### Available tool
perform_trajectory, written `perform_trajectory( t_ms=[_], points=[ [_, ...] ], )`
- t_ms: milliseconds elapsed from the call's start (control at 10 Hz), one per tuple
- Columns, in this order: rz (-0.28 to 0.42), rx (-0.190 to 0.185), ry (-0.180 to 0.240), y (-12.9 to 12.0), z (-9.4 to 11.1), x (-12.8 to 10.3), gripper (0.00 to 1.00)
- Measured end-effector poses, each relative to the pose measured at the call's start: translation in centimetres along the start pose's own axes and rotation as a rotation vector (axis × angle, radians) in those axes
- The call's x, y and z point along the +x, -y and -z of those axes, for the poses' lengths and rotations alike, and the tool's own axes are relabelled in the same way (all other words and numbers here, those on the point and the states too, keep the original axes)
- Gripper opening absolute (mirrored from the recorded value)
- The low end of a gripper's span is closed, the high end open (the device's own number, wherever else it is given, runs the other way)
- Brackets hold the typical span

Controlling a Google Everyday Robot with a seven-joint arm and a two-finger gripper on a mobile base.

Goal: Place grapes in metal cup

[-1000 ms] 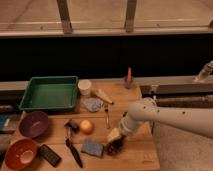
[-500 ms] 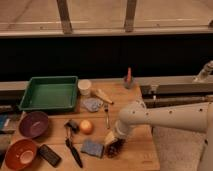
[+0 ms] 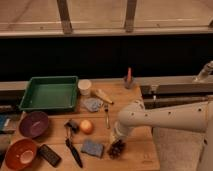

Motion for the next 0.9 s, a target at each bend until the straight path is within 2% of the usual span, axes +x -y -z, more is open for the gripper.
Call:
perform_trajectory(
  t_ms=[200, 400, 700, 900],
  points=[
    [-0.020, -0.022, 0.027, 0.7, 0.7, -0.1, 0.00],
    [-0.039, -0.031, 0.095, 2.0, 3.4, -0.3, 0.00],
    [-0.041, 0.016, 0.208, 3.1, 8.9, -0.8, 0.00],
    [-0.067, 0.081, 0.299, 5.1, 12.4, -1.8, 0.00]
  ],
)
